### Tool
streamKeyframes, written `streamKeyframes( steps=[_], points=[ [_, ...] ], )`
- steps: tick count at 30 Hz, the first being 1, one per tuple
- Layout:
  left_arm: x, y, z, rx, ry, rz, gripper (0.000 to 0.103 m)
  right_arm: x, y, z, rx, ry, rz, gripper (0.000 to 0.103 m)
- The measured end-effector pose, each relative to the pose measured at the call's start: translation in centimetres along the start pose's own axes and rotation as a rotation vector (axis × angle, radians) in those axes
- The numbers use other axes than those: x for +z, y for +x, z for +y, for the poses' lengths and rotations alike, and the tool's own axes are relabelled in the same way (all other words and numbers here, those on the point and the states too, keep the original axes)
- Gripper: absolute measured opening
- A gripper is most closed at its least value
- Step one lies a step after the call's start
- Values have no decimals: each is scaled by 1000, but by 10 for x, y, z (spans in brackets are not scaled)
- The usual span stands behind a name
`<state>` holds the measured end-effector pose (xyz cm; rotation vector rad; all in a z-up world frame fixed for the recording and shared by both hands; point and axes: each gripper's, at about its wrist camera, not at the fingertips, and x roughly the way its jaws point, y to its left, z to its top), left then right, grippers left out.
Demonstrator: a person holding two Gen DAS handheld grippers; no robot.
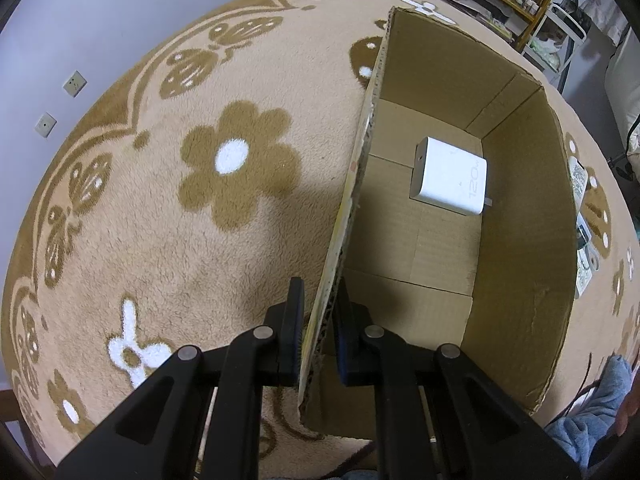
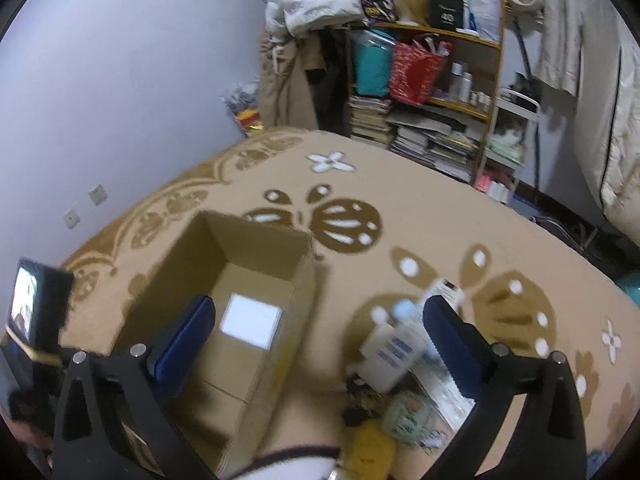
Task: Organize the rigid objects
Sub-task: 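Move the right tool back to the pile and grasp the yellow key tag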
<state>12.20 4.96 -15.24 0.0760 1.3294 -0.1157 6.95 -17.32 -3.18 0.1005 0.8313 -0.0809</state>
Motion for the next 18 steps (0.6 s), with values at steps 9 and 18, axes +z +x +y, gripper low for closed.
streamKeyframes(
  steps=[9,18],
  points=[
    [-1,0,-1,-4,-1,0,13,-35,-8,-26,-71,48,53,103],
    [-2,0,-1,-4,-1,3,13,-73,-16,-38,-115,96,59,103]
  ],
)
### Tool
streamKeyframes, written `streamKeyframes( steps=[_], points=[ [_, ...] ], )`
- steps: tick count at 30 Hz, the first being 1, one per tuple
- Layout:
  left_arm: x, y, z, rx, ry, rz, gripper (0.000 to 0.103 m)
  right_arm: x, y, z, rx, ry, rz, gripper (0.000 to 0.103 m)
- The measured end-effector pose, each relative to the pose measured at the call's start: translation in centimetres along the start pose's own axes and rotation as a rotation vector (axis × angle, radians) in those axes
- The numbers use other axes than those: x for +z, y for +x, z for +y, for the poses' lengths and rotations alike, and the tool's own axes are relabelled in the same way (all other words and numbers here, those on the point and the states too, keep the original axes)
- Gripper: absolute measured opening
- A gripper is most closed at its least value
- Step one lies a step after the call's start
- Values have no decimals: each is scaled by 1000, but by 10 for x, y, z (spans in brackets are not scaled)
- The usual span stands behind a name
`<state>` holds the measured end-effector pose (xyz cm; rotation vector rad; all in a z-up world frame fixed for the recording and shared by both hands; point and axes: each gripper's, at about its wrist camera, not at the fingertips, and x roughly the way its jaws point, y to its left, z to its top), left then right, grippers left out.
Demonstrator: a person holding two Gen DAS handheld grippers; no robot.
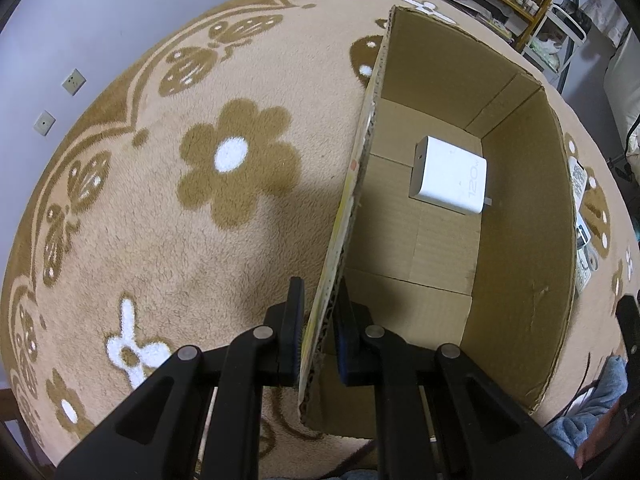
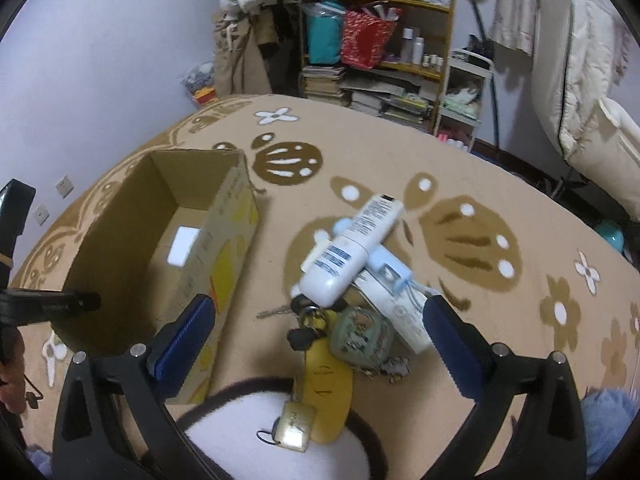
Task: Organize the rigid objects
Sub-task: 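Move the right tool back to the pile and grasp the yellow key tag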
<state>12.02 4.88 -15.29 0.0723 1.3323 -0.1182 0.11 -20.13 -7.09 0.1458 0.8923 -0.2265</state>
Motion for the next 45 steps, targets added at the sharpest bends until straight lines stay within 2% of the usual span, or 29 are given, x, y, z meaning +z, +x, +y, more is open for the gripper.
streamKeyframes(
  steps=[5,13,31,41,42,44,45],
  points=[
    [-1,0,0,1,1,0,13,-19,2,-9,14,80,22,103],
    [-1,-1,0,5,5,3,13,-40,13,-13,13,130,77,103],
    [-2,0,2,7,8,6,14,-79,46,-5,-28,139,225,103],
    [-2,0,2,9,10,6,14,-96,62,-4,-3,142,318,103],
    [-2,0,2,9,10,6,14,-97,64,-2,-8,133,329,102],
    [-2,0,2,10,14,6,14,-99,69,0,-12,125,355,92],
    [-2,0,2,11,15,6,14,-101,73,0,-16,123,373,92]
  ],
)
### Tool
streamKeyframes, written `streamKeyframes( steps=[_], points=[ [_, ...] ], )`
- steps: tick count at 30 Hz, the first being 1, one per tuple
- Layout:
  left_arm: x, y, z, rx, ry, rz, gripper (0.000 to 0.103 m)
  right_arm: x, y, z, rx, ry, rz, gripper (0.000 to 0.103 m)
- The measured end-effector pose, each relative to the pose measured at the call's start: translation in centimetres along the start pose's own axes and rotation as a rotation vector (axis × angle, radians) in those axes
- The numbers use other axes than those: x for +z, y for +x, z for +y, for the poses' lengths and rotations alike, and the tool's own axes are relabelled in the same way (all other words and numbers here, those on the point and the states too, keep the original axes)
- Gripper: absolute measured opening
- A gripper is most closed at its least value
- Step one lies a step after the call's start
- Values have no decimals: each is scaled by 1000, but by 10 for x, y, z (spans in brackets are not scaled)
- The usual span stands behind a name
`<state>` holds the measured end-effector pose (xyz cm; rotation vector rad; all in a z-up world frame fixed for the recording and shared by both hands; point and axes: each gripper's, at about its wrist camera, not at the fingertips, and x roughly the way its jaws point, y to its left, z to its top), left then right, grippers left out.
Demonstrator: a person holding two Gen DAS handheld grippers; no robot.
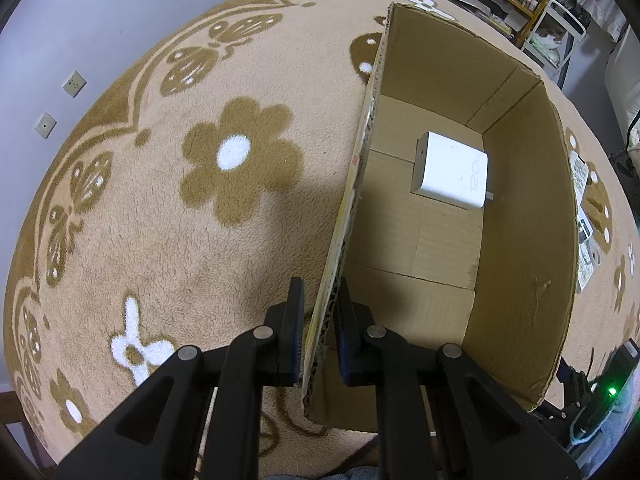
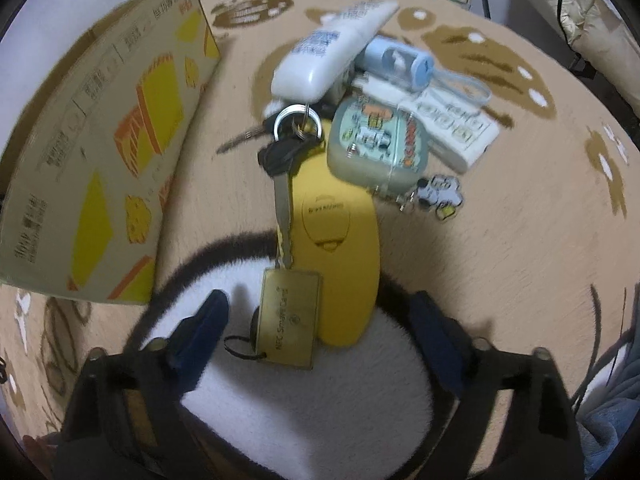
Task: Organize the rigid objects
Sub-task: 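Move the right tool back to the pile and grasp the yellow key tag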
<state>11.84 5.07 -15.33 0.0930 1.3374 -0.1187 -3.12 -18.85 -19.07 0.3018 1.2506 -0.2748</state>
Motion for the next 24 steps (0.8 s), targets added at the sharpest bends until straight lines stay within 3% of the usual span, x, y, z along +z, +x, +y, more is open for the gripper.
streamKeyframes(
  steps=[7,19,21,22,24],
  points=[
    [0,0,0,1,-4,0,14,-5,3,4,-25,-7,13,89],
    [0,-1,2,7,-14,1,14,-10,3,11,-67,10,20,65],
    [0,-2,1,12,-11,0,14,-10,2,11,-67,9,22,53],
    [0,-2,1,14,-10,0,14,-7,1,10,-60,18,24,39],
    [0,-1,1,15,-8,-1,14,-7,0,11,-47,19,28,36]
  ],
)
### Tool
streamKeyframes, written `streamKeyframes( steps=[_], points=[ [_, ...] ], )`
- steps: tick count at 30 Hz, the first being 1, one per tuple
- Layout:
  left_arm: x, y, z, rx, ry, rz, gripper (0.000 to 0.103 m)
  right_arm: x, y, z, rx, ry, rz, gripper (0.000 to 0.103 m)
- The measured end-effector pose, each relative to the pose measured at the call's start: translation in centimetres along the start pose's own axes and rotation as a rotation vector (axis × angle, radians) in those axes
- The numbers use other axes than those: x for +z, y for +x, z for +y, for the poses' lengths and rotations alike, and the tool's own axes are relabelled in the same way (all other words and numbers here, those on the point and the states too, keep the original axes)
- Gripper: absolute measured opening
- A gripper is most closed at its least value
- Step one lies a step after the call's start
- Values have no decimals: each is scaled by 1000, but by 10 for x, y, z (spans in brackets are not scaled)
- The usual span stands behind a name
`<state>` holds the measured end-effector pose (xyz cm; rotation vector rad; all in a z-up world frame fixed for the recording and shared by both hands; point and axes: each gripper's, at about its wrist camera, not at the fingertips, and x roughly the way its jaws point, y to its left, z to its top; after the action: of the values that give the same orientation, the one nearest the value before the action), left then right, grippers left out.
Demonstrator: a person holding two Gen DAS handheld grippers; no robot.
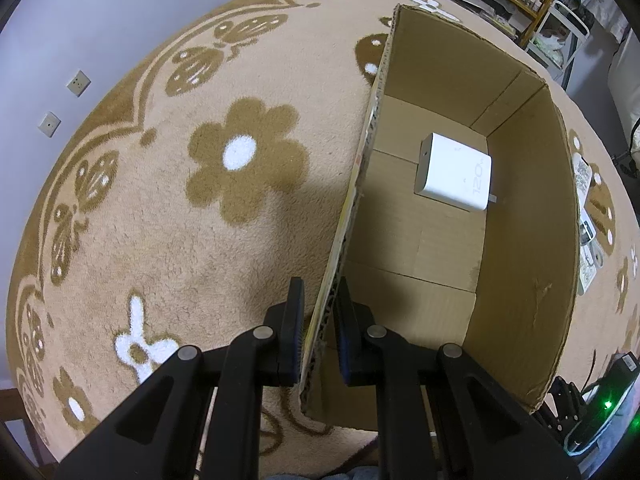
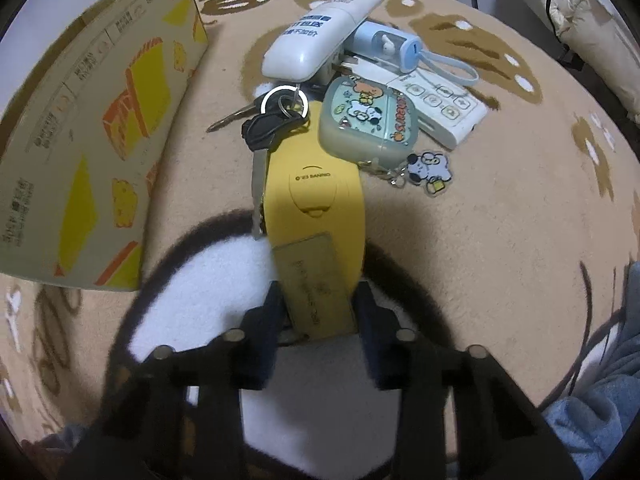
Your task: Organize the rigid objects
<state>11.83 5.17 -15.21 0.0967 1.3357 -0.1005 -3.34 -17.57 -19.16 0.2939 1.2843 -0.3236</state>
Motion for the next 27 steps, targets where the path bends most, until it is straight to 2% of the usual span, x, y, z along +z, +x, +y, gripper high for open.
streamKeyframes(
  steps=[9,14,27],
  points=[
    [1,0,-1,7,2,1,14,-2,-10,-10,46,25,-3,35],
    [1,0,-1,8,5,2,14,-6,-19,-18,89,50,4,29],
    [0,0,-1,9,6,1,14,-5,-21,-17,140,89,-18,28]
  ],
)
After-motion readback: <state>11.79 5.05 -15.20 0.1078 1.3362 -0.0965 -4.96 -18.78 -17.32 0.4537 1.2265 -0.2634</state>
